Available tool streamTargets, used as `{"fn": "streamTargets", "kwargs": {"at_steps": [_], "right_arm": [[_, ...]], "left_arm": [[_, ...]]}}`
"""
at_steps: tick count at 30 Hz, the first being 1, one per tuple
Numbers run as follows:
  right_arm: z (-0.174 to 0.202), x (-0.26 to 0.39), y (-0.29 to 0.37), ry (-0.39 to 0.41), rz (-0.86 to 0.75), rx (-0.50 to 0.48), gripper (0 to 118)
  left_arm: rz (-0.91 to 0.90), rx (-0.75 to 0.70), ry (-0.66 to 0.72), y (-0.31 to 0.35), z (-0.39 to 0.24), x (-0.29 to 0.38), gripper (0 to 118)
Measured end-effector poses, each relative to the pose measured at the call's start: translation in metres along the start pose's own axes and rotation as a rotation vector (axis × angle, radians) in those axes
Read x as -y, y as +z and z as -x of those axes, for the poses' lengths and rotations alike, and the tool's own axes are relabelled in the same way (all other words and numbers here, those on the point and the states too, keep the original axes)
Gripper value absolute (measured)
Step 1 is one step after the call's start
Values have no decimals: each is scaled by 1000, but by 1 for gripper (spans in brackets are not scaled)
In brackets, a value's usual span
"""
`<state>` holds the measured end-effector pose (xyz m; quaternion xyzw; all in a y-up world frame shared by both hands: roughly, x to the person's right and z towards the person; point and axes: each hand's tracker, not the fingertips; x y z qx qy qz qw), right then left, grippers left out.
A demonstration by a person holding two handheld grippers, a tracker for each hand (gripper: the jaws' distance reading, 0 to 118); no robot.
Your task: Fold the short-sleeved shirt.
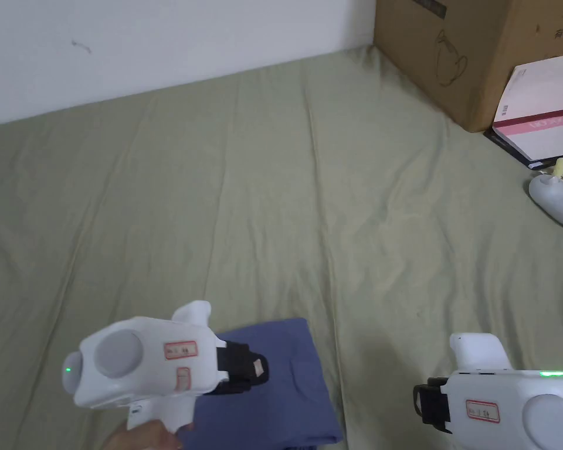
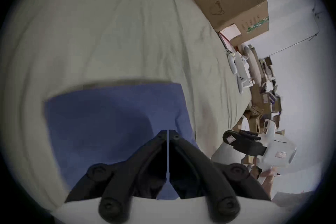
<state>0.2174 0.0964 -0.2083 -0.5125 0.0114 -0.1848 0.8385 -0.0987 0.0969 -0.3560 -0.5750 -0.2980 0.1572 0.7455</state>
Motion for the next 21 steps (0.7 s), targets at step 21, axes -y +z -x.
{"fn": "streamTargets", "kwargs": {"at_steps": [21], "right_arm": [[-5,-1,14,-6,1,29,0]], "left_arm": [[128,125,-165,-66,-65,41,1]]}}
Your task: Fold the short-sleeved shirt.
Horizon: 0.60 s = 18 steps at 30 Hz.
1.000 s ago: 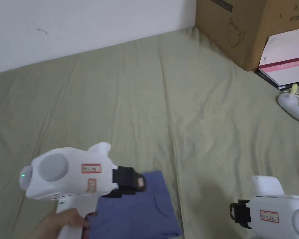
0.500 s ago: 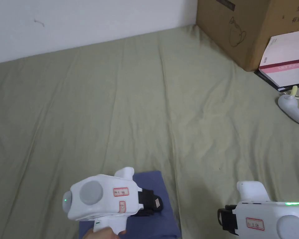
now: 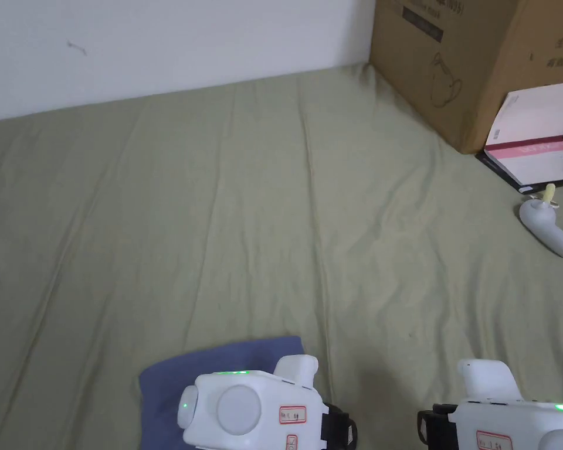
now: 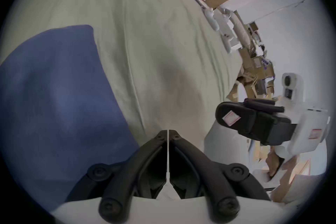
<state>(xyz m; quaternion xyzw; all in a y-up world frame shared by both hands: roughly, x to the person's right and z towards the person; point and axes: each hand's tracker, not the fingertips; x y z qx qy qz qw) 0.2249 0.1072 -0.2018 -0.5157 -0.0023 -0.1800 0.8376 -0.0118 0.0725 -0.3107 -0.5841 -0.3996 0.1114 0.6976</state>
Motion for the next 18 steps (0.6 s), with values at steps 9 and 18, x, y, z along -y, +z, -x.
{"fn": "streamTargets", "kwargs": {"at_steps": [9,18], "right_arm": [[52,-27,9,130,-50,-72,0],[153,-46,-70,315,88,-153,0]], "left_arm": [[-382,7,109,151,47,17,1],[-494,-61,341,204,121,95,1]]}}
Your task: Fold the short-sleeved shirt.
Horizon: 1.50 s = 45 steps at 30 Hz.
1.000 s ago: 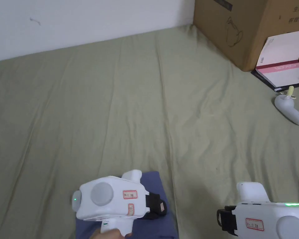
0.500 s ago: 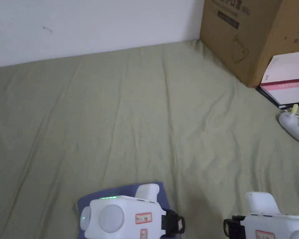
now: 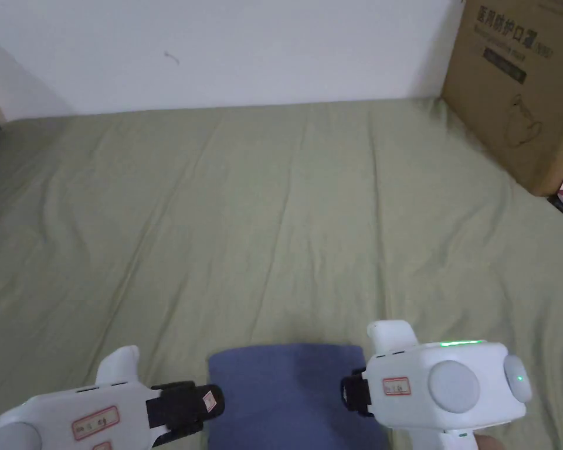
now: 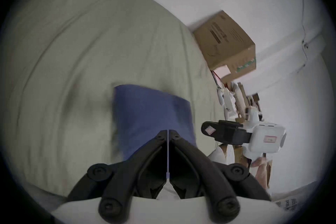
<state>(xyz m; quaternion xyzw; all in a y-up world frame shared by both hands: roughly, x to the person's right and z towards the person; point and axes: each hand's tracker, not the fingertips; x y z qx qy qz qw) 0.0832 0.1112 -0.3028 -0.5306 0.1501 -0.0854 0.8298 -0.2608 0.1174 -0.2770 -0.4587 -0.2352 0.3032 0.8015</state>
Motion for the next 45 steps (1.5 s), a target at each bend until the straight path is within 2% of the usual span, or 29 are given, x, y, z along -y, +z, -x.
{"fn": "streamTargets", "kwargs": {"at_steps": [3,8,9,10,11,13,14,17,21,26,27,28,29,30,31,34,36,40,43,45], "right_arm": [[-2,4,-38,-56,97,13,0],[-7,7,-37,-63,66,14,0],[-7,8,-34,-63,70,9,0],[-7,8,-33,-66,71,6,0],[-7,9,-33,-72,71,4,0],[-6,10,-34,-79,68,5,0],[-5,11,-33,-78,66,8,0],[-2,11,-32,-62,64,19,0],[2,11,-34,-37,63,38,0],[-3,10,-34,-55,65,23,0],[-4,10,-33,-68,65,16,0],[-6,10,-33,-76,65,10,0],[-6,10,-33,-84,64,10,0],[-6,10,-32,-91,63,10,0],[-6,11,-32,-90,62,15,0],[-3,11,-28,-79,60,28,0],[-3,12,-20,-84,50,23,0],[3,11,-8,-72,11,33,0],[0,8,-5,-86,-4,24,0],[-1,5,-3,-96,-13,33,0]], "left_arm": [[-22,6,77,10,20,7,1],[-4,1,123,9,35,12,1],[10,16,138,6,38,11,2],[17,33,157,3,41,10,10],[22,39,172,-1,43,7,35],[44,76,240,-16,52,3,99],[37,87,262,-21,53,2,117],[19,155,286,-35,58,-6,115],[90,124,289,-66,60,-14,115],[170,243,278,-95,65,-14,113],[183,265,297,-96,65,-14,105],[190,296,321,-99,64,-14,87],[195,271,322,-105,63,-14,41],[224,192,284,-112,59,-12,29],[237,107,205,-118,58,-11,29],[220,165,211,-107,56,-15,29],[227,109,83,-97,45,-19,29],[234,57,17,-73,40,-35,29],[212,-39,-62,-41,50,-57,29],[197,-155,-120,-13,63,-74,29]]}}
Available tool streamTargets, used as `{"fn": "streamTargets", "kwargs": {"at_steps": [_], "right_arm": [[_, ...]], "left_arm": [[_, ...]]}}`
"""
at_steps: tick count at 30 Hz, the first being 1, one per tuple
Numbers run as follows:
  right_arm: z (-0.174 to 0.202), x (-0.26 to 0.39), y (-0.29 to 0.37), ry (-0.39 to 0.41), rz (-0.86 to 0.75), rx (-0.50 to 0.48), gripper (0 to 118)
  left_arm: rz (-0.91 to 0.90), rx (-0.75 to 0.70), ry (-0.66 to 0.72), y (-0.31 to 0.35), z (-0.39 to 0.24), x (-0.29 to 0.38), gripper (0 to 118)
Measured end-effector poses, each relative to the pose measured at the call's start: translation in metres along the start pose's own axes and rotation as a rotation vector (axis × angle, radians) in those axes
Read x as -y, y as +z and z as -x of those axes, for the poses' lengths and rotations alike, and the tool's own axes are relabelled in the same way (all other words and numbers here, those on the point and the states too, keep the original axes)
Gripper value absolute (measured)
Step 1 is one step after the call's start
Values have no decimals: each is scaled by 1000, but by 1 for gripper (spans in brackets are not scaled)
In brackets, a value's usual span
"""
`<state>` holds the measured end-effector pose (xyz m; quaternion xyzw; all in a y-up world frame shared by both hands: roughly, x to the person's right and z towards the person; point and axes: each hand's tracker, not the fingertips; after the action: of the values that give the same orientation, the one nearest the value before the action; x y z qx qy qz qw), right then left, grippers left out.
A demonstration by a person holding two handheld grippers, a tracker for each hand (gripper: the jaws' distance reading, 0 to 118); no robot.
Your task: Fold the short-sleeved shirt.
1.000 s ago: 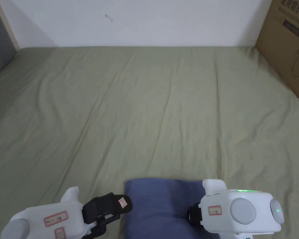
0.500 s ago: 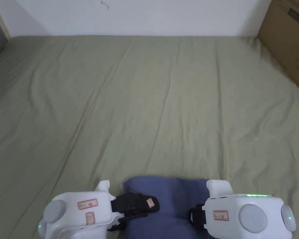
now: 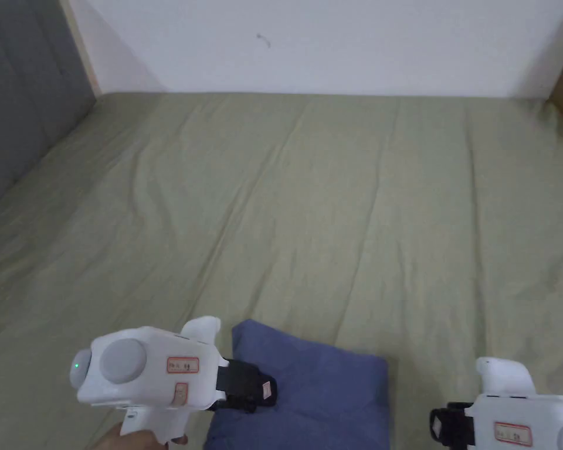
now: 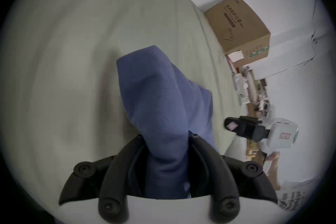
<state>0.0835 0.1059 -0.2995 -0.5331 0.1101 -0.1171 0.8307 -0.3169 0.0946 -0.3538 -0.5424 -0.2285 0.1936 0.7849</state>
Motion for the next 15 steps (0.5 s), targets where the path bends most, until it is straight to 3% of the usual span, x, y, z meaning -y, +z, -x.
{"fn": "streamTargets", "kwargs": {"at_steps": [9,15], "right_arm": [[2,-4,-10,-5,9,42,0],[8,-2,-27,-12,48,46,0]], "left_arm": [[62,-667,-124,100,108,-23,29],[155,-1096,-281,115,167,-37,32]]}}
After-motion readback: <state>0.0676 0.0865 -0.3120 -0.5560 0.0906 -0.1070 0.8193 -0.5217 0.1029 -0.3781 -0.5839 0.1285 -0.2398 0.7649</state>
